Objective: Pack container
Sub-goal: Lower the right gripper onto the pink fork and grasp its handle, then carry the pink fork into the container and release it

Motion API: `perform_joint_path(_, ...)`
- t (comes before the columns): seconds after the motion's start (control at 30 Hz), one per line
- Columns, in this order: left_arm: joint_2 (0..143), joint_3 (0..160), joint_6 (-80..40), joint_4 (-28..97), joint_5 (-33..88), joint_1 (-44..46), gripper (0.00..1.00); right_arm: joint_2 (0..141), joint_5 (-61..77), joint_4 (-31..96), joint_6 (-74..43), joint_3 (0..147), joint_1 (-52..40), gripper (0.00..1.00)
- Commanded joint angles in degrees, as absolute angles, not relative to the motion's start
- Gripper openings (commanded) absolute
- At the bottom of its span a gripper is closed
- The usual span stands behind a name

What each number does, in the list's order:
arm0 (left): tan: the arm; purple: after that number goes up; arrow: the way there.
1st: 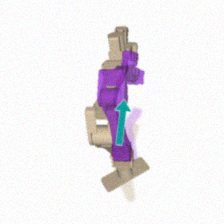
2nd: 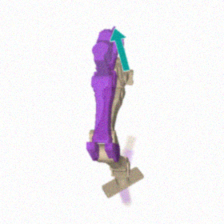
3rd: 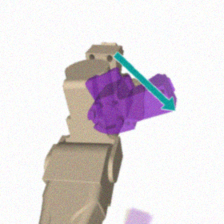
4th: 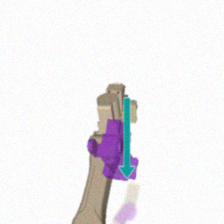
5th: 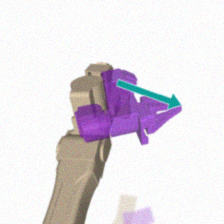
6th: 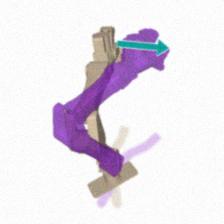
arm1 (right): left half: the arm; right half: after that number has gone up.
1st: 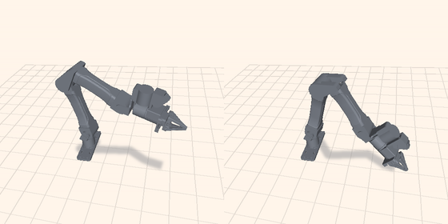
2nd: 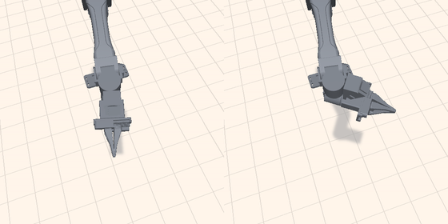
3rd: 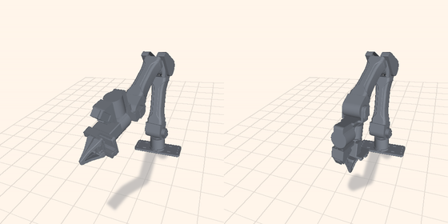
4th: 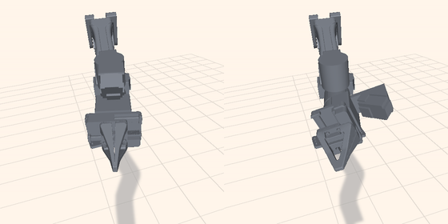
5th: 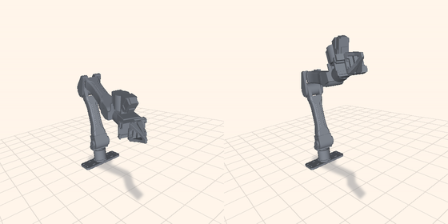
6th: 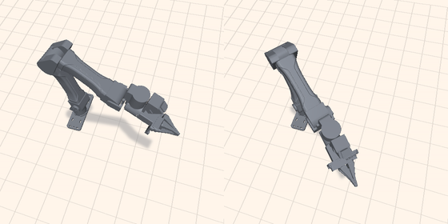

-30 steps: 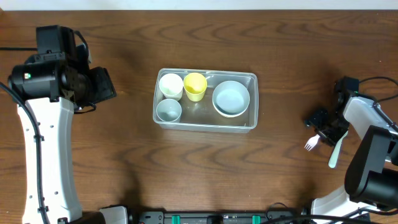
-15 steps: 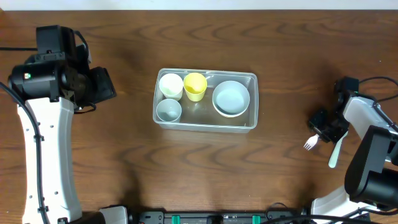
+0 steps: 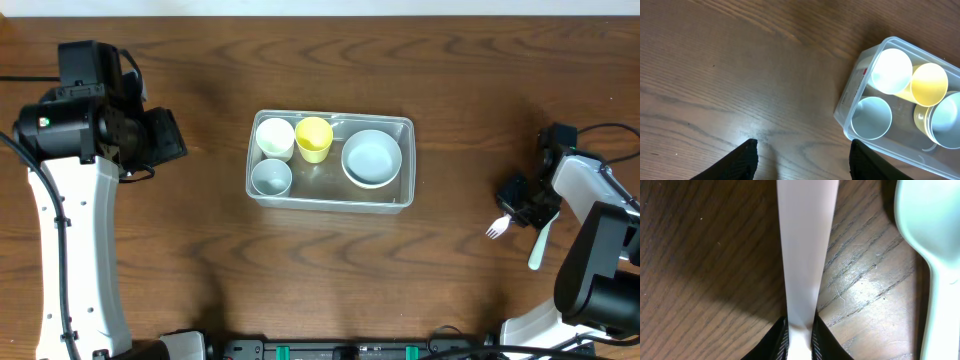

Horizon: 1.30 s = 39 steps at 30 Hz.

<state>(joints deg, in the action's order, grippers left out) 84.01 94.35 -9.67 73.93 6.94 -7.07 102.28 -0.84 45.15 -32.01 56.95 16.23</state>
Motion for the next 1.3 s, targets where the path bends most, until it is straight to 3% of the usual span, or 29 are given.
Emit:
perform_joint_path(0.0,84.2,94.2,-10.0,74.2,6.9,-7.3,0.59,104.2,-1.5,45.1,-32.1,56.4,16.5,0.15)
perform_joint_path(0.2,84.2,94.2,-10.0,74.2,6.9,-7.3,0.59,104.2,-1.5,44.6,-32.1,56.5,16.5,0.02)
perform_joint_path(0.37,84.2,94.2,-10.0,74.2,6.9,-7.3,0.59,103.8,-1.5,44.3,-32.1,56.8,16.4,0.01)
perform_joint_path(0.63,84.2,94.2,-10.0,74.2,6.9,-7.3,0.59,96.1,-1.0,49.0,-22.7,65.2,11.9,0.01)
perform_joint_path(0.93,84.2,94.2,-10.0,74.2,6.9,-7.3,0.59,84.1,3.3,50.9,2.7,80.4,-8.3,0.01)
perform_joint_path(1.27,84.2,94.2,-10.0,74.2,6.9,-7.3,0.59,86.5,3.5,50.3,23.0,80.9,-32.8,0.01)
